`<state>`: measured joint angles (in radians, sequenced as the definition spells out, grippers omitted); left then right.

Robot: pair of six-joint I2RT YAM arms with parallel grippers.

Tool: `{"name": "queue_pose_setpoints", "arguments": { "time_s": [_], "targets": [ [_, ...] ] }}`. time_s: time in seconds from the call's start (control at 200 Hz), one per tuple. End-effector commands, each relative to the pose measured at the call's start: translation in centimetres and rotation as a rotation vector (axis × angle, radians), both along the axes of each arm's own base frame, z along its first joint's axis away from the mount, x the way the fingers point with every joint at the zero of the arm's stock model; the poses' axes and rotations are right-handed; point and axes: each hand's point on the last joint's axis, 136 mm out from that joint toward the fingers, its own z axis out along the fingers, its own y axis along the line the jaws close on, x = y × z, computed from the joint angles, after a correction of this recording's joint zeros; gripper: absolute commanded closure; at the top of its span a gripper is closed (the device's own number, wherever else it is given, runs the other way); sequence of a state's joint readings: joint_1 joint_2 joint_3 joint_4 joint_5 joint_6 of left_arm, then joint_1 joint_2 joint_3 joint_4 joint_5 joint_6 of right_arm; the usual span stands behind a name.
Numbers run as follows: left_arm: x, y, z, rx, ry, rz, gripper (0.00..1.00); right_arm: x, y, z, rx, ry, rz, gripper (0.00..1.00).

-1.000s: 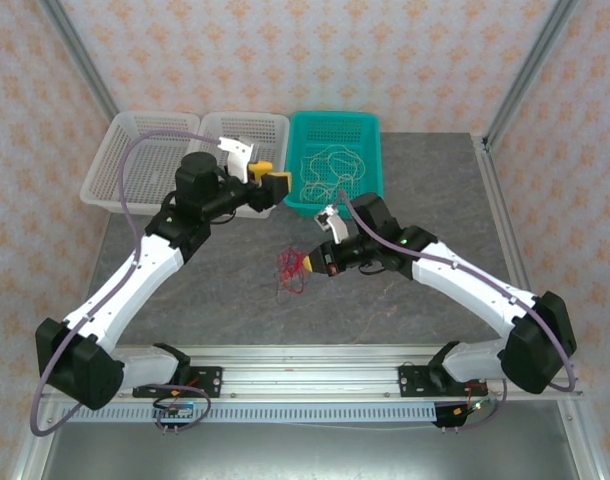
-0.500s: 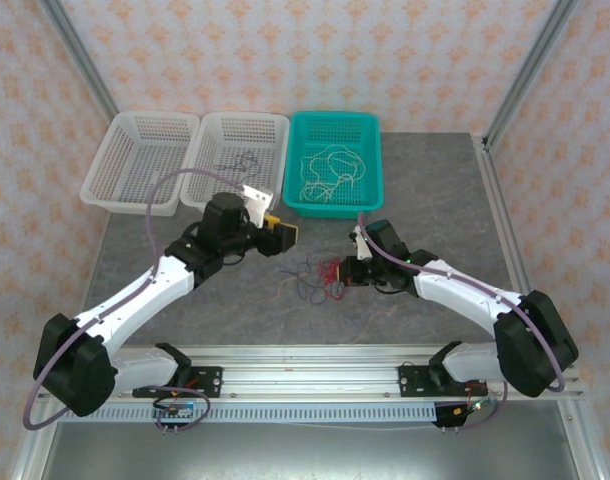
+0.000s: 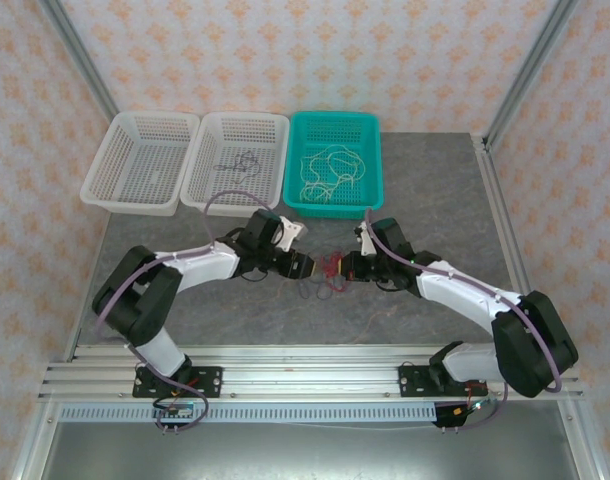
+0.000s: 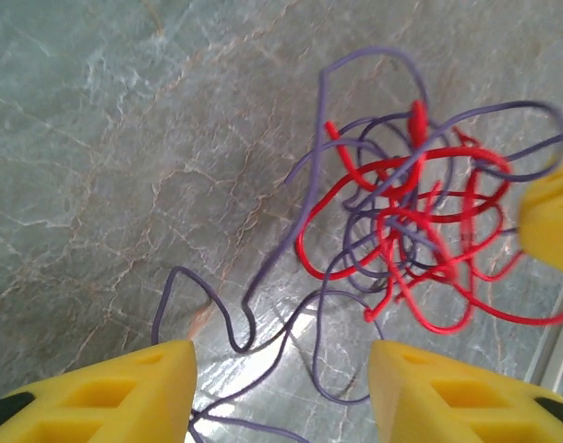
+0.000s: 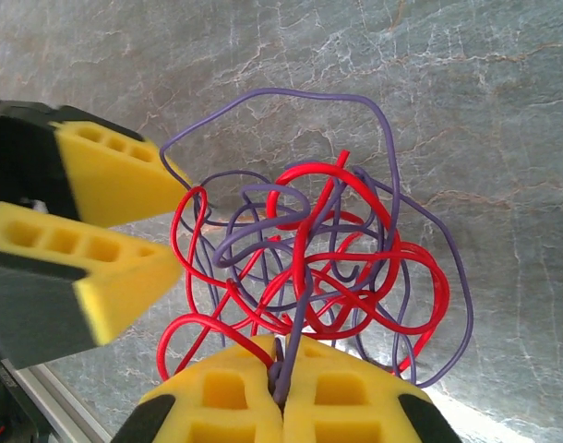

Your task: Untangle the cables

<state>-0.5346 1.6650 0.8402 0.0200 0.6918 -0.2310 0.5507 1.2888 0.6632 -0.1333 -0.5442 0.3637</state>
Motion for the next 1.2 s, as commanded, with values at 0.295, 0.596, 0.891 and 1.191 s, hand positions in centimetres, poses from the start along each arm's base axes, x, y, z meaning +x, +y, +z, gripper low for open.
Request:
{"name": "queue_pose_setpoints", "arguments": {
  "time_s": [0.295,0.596,0.891,1.191],
  "targets": [
    [4.0,-1.5,1.7,-0.043,-0.1,0.066,1.0,0.4,-0.3,1.0,0.037,-0.033,-0.052,1.0],
    [4.5,4.3,5.5,0.073,-0.21,0.252,1.0,1.1,-15.2,-4.4,-0.157,0.089,-0.791,1.0],
    [4.0,7.2,5.9,0.07,-0.207,0.334,1.0,-1.1,-24.3,-6.1,-0.046,0.222,-1.235,1.0],
    [3.6,9.8,7.7,0.038,-0.21,0.422,1.0,-2.8,-30.3,-4.2,-0.093,0.226,-1.511,1.0]
  ]
}}
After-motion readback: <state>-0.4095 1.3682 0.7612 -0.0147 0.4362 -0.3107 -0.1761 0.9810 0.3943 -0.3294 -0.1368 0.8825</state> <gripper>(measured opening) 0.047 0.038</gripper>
